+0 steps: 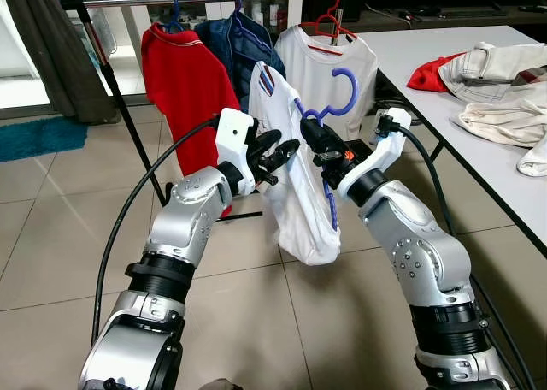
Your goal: Hang hanger
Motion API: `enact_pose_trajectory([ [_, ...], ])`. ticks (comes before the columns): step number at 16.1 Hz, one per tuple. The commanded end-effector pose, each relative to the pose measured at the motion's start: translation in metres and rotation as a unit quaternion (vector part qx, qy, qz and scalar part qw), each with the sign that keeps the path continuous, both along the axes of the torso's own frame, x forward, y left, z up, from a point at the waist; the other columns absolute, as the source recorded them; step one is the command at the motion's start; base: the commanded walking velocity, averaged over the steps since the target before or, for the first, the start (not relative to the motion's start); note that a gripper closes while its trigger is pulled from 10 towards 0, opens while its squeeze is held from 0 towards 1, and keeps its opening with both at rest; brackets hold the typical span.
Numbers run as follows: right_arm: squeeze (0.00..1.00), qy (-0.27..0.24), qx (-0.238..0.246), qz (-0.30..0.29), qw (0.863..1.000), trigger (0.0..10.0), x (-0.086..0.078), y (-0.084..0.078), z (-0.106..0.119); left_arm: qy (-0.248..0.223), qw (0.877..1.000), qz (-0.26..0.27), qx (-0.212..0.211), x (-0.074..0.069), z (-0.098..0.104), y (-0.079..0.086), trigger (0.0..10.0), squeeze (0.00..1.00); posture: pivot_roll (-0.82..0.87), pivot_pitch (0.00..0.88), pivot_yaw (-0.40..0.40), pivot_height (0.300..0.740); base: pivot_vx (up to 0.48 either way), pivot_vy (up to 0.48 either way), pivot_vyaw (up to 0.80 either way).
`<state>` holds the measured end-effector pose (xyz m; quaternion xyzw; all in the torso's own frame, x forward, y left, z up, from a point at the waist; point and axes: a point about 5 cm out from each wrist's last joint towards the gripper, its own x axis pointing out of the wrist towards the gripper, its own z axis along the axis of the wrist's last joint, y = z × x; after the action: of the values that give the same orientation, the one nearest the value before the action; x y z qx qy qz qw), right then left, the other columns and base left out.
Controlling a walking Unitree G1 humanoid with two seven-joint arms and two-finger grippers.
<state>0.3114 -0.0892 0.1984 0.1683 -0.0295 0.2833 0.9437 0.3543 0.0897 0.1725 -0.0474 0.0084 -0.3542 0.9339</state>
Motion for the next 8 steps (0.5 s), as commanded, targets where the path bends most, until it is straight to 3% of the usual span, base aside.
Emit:
enact_pose_trajectory([
  [1, 0.0, -0.02, 0.008, 0.015, 1.0, 10.0, -0.0054, 0.003, 0.0089, 0.0, 1.0, 0.003, 0.004, 0.0029, 0.0015, -0.0005, 0.0, 0.0, -0.11, 0.0, 0.06, 0.74, 0.0, 0.0, 0.0],
  [8, 0.0, -0.025, 0.008, 0.021, 0.999, 10.0, -0.0071, 0.0053, 0.011, 0.022, 1.0, 0.015, 0.016, 0.0065, -0.0061, 0.0034, 0.0, 0.0, -0.12, 0.0, 0.063, 0.74, 0.0, 0.0, 0.0],
])
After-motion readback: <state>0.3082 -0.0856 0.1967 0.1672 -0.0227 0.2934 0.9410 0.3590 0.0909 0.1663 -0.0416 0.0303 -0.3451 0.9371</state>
